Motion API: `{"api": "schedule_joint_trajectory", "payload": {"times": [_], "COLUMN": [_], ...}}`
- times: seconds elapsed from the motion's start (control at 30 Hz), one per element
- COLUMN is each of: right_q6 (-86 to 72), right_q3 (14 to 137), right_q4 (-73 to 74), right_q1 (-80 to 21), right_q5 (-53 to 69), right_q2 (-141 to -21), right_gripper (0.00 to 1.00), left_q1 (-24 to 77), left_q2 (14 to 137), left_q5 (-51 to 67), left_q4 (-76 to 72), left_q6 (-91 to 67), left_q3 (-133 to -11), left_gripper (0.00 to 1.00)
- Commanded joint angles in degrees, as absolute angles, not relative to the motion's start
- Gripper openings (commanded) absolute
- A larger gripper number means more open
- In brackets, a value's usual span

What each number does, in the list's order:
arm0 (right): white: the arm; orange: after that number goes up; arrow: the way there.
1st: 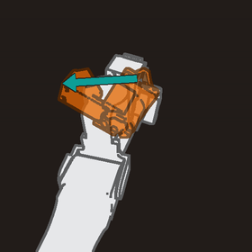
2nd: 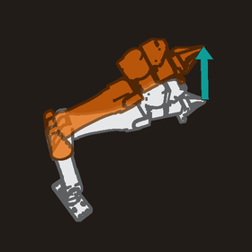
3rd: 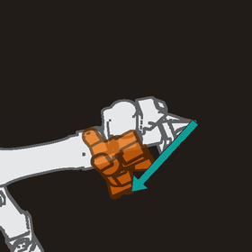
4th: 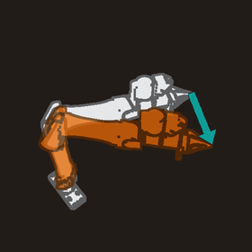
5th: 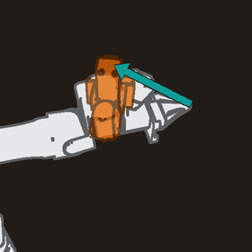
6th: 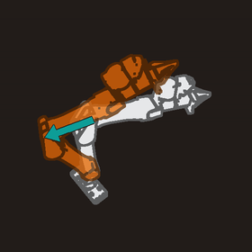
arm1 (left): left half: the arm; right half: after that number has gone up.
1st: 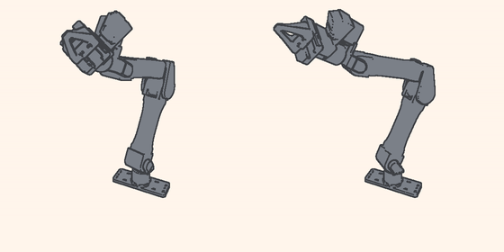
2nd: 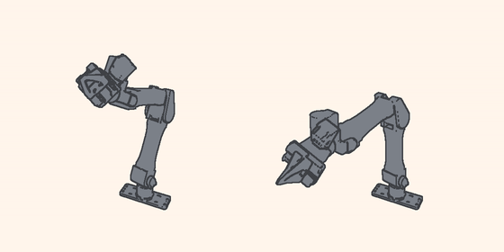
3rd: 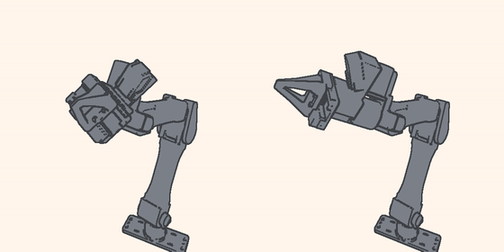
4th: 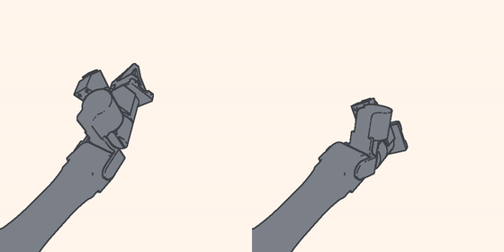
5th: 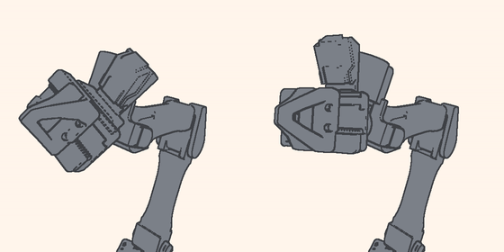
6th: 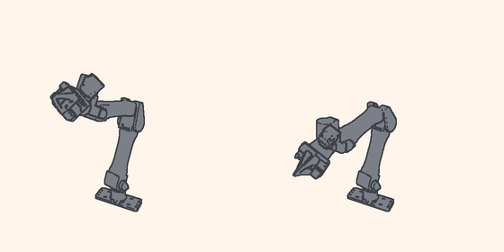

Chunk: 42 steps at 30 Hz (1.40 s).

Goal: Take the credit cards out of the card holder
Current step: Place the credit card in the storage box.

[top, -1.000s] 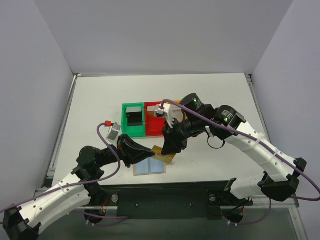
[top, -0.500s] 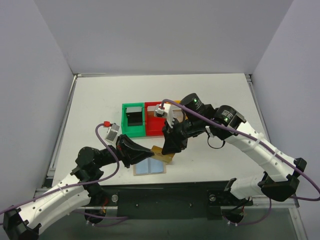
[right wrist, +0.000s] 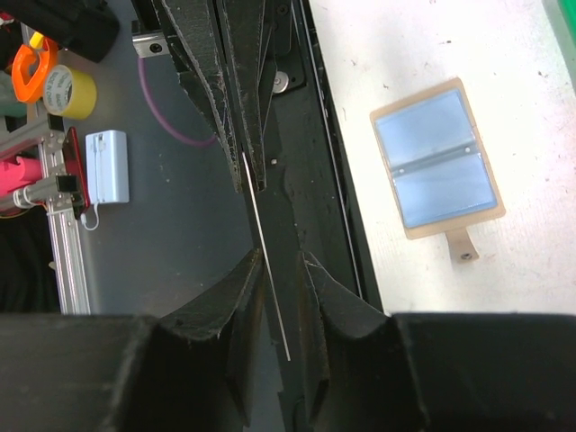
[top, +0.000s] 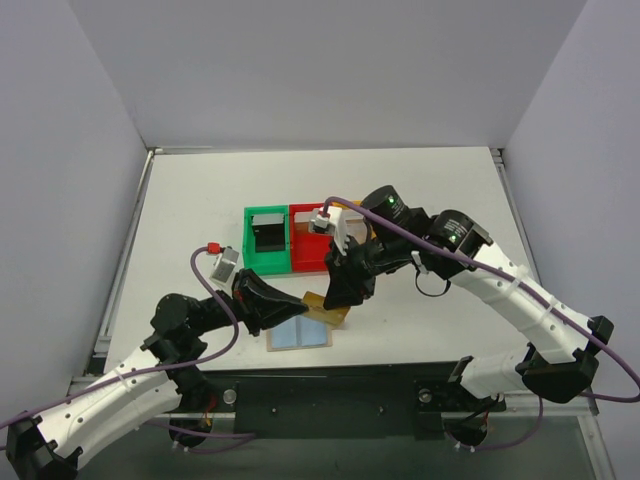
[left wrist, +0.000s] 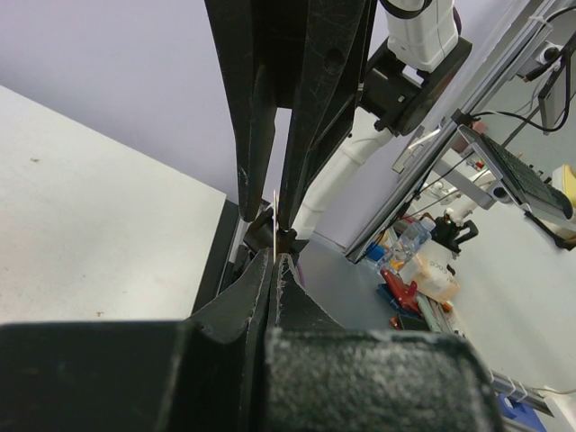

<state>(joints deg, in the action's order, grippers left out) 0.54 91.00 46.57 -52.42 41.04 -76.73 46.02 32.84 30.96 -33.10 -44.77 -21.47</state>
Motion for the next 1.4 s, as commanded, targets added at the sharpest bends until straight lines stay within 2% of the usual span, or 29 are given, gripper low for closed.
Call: {"api": "schedule_joint_trajectory", "payload": {"times": [0.0,0.27,0.47,0.83,0.97,1.03,1.17,1.23,1.27,1.3,1.33,1.37], "right_q6": [1.23,0.00,0.00,0.00,0.00,0.00,0.52,1.49,2.02,2.20,2.98,3.51], "right_q3": [93.16,92.11,91.06,89.83,89.39,89.56,89.65,89.74,89.91,90.43,90.79,91.84], "right_q4": [46.32,44.56,44.56,44.82,44.65,44.65,44.74,44.82,44.82,44.91,45.26,45.52], "right_q1": [-51.42,-49.92,-50.18,-50.27,-50.19,-50.27,-50.36,-50.45,-50.28,-49.84,-49.40,-48.35], "right_q5": [43.85,47.81,48.95,48.69,48.87,49.48,51.16,50.02,49.49,48.70,48.78,48.52], "right_q2": [-77.08,-76.55,-76.82,-76.99,-76.99,-77.25,-77.08,-76.90,-76.82,-76.82,-77.25,-77.69], "right_gripper": [0.19,0.21,0.16,0.18,0.11,0.01,0.00,0.00,0.00,0.00,0.00,0.00], "left_q1": [45.88,45.88,45.79,45.79,45.88,45.88,45.79,45.79,45.88,45.79,45.88,45.88], "left_q2": [33.05,33.14,33.05,32.69,32.78,32.78,32.69,32.26,31.73,30.86,30.33,29.10], "left_q5": [32.78,33.14,32.61,32.17,32.43,32.43,31.56,29.80,28.84,28.39,26.82,25.76], "left_q4": [-34.98,-35.42,-35.77,-36.56,-36.56,-36.56,-35.95,-33.41,-31.14,-29.63,-26.40,-23.58], "left_q6": [-44.47,-44.65,-44.65,-45.09,-45.09,-45.17,-45.18,-44.91,-44.56,-44.30,-43.77,-43.51], "left_q3": [-23.38,-23.20,-23.20,-23.20,-23.29,-23.12,-22.94,-23.29,-23.55,-23.64,-24.25,-24.78], "left_gripper": [0.00,0.00,0.00,0.00,0.00,0.00,0.00,0.14,0.28,0.34,0.72,0.80]}}
